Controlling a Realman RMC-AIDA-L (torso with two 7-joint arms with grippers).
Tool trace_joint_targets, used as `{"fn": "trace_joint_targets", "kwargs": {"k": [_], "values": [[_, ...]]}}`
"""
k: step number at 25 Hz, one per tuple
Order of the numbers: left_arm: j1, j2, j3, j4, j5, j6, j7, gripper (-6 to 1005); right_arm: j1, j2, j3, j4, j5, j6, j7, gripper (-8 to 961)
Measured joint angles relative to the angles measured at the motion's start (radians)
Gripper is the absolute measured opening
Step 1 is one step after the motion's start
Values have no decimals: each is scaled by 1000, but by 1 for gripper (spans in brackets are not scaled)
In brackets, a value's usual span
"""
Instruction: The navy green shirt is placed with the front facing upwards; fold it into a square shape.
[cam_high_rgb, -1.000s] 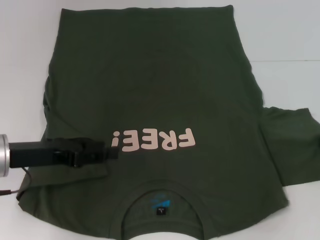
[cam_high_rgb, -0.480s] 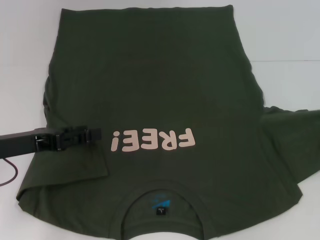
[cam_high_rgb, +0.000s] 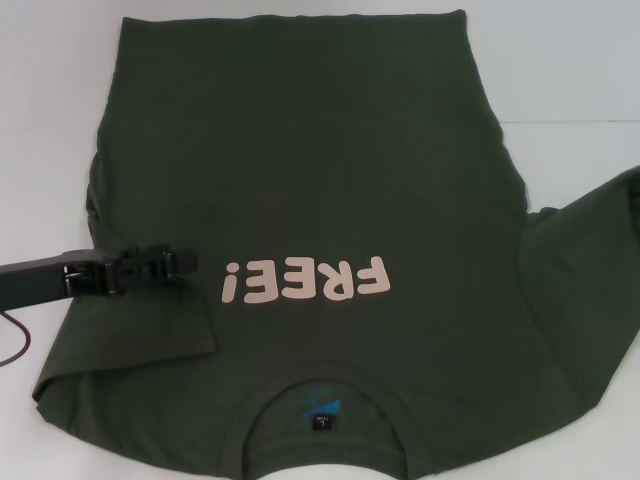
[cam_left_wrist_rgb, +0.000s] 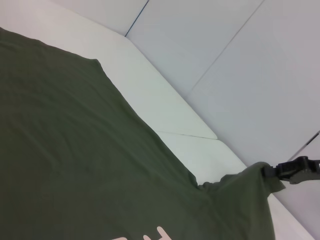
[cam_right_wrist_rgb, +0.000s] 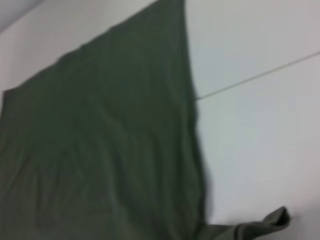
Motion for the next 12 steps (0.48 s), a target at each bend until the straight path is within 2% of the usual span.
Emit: {"fn": "trace_joint_targets", "kwargs": {"k": [4, 12], "values": [[-1, 1, 0, 0, 0, -9, 0, 614, 19, 20, -22, 19, 16, -46, -3, 17], [-9, 4, 0, 0, -3, -17, 1, 615, 79, 82, -46, 38, 16, -140, -16, 16]]}}
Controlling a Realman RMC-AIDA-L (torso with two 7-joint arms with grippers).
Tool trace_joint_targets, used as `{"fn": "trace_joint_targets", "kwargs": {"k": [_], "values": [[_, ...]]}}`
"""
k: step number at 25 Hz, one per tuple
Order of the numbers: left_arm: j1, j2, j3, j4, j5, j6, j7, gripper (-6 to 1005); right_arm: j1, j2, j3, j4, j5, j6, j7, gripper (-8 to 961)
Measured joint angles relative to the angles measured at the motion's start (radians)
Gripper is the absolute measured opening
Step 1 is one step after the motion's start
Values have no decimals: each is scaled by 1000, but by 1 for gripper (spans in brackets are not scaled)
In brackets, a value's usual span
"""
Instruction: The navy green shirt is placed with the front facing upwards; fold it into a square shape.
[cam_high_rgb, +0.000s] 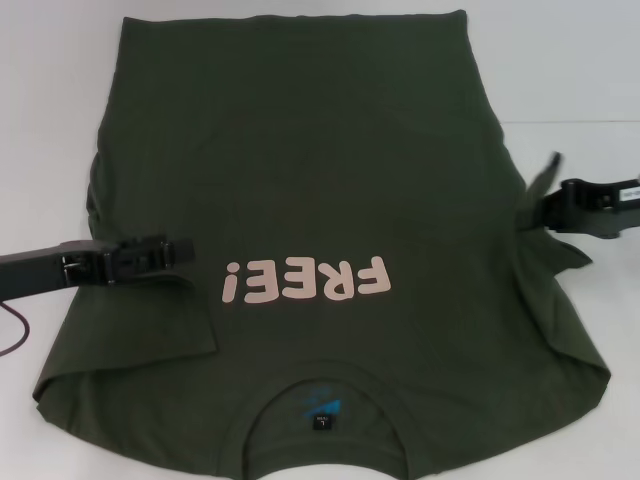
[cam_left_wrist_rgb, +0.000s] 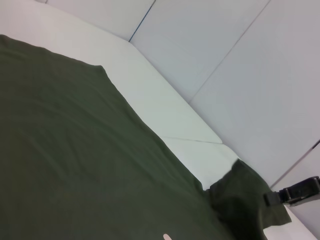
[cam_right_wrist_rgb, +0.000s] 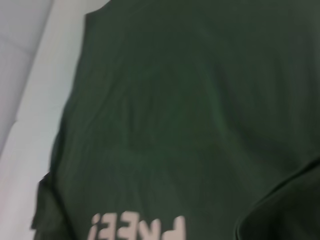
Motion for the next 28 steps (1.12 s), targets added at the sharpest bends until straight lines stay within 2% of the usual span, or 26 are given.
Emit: {"fn": "trace_joint_targets", "kwargs": {"k": [10, 15, 23, 28], "values": [[4, 0, -24, -1, -24, -2, 4, 609, 51, 42, 0, 55, 10, 88, 9, 16], [2, 0, -24, -2, -26, -2, 3, 609, 65, 50, -16, 79, 19, 117, 2, 16], [0, 0, -38, -6, -26, -2, 0, 608, 56, 51, -40, 83, 70, 71, -63, 16], [-1, 3, -84, -24, -26, 0, -1, 608, 25, 37, -38, 101, 181, 41, -74, 131]]}}
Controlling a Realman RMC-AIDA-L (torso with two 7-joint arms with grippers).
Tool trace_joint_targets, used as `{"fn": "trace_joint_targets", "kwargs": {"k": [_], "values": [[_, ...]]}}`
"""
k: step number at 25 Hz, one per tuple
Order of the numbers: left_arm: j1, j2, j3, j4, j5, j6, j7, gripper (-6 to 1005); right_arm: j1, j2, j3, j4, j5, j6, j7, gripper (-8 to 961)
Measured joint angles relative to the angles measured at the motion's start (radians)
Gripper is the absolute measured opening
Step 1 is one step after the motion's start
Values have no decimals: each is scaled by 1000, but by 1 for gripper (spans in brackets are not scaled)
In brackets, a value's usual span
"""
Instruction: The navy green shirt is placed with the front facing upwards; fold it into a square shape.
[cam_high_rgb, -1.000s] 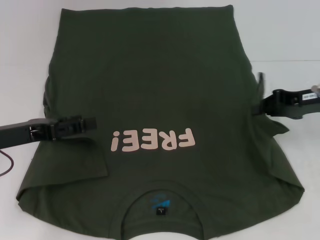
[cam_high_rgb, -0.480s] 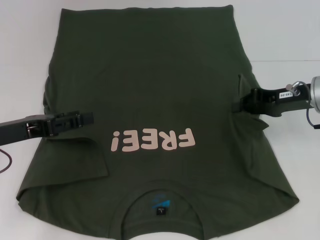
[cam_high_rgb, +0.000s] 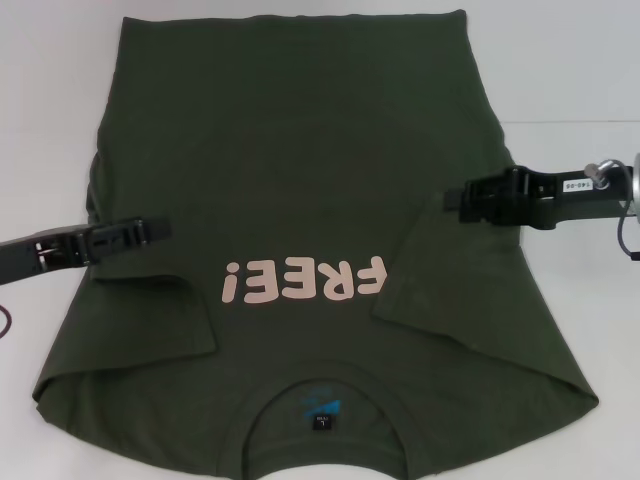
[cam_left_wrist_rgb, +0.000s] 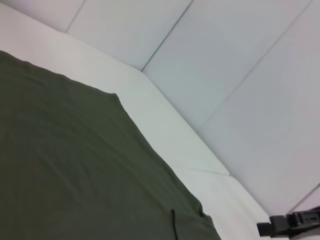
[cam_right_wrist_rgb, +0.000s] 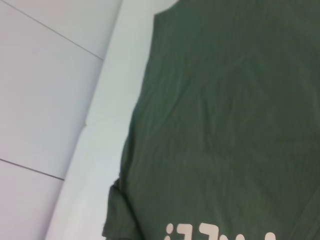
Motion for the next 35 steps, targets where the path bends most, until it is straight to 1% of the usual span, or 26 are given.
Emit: {"fn": "trace_joint_targets", "kwargs": {"k": [1, 2, 3, 6, 7, 8, 11, 14, 17, 22, 26, 35], "values": [[0, 2, -9, -2, 0, 2, -3, 608, -7, -3, 0, -1, 11, -6, -2, 154], [2, 4, -14, -2, 0, 3, -8, 608, -24, -10, 0, -10, 23, -19, -5, 391], [4, 8, -16, -4, 0, 3, -20, 608, -24, -10, 0, -10, 23, -19, -5, 425], [12, 26, -20, -5, 9, 13, -95, 608, -45, -27, -4, -26, 23, -36, -5, 527], [14, 34, -23, -5, 21, 24, -137, 608, -62, -42, -8, -39, 20, -49, -5, 561], [16, 42, -29, -4, 38, 42, -184, 608, -62, -42, -8, -39, 20, -49, -5, 595], [16, 60, -72, 0, 104, 116, -287, 608, -89, -55, -6, -71, 19, -71, -5, 714], [14, 71, -134, 5, 193, 197, -363, 608, -115, -61, -1, -102, 22, -81, -4, 841], [22, 73, -167, 17, 282, 212, -405, 607, -131, -69, 1, -117, 27, -84, 0, 848], [34, 73, -217, 12, 403, 194, -441, 607, -135, -72, 2, -117, 29, -85, -3, 860], [53, 70, -233, -7, 425, 161, -467, 607, -136, -72, 2, -117, 30, -85, -5, 867], [55, 71, -245, -65, 488, 66, -515, 607, -140, -72, 3, -117, 31, -85, -5, 868]]}}
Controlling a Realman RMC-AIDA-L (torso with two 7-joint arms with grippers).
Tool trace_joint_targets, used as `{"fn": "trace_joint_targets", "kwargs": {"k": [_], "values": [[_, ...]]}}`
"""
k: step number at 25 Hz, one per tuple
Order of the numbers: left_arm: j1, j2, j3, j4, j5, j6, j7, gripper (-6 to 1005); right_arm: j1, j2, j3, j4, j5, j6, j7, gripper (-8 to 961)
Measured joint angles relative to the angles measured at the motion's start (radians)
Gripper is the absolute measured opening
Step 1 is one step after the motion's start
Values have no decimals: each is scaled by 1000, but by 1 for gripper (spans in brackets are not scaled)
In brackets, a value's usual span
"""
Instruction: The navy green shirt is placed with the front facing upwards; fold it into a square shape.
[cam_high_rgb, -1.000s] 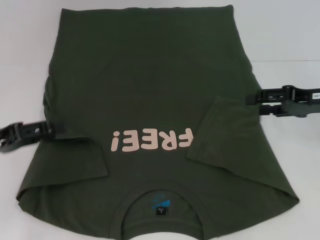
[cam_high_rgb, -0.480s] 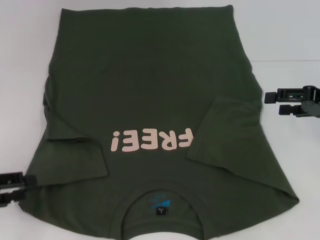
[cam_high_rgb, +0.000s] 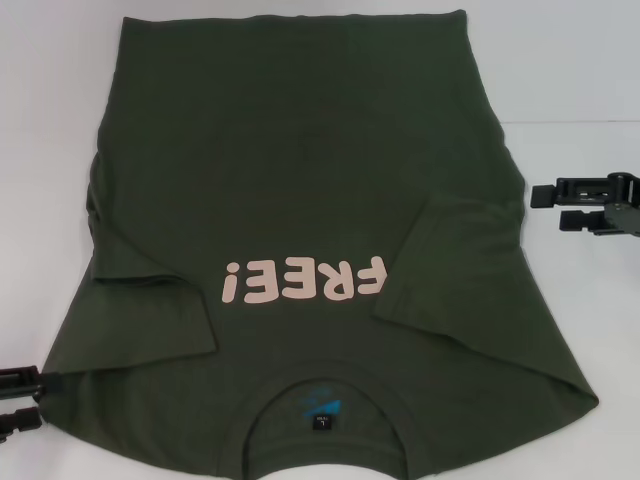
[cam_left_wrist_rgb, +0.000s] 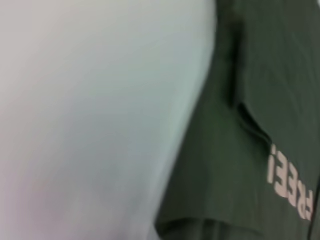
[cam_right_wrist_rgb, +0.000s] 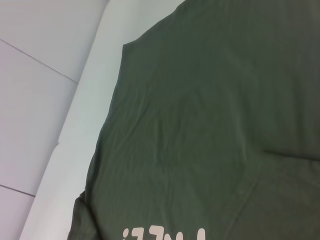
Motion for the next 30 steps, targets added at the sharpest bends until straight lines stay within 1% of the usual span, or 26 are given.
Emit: {"fn": "trace_joint_targets", "kwargs": {"k": [10, 15, 23, 30], "values": [[1, 2, -8, -33, 5, -46, -8, 606, -10, 0, 24, 2, 0, 0, 0, 867], [-3, 4, -8, -52, 9, -55, -10, 606, -14, 0, 24, -1, 0, 0, -1, 867], [-4, 2, -5, -62, 14, -61, -10, 606, -17, 0, 34, -1, 0, -2, -1, 867], [-32, 12, 1, -129, 14, -109, -3, 605, -18, 0, 36, 0, 0, -2, -1, 868]]}}
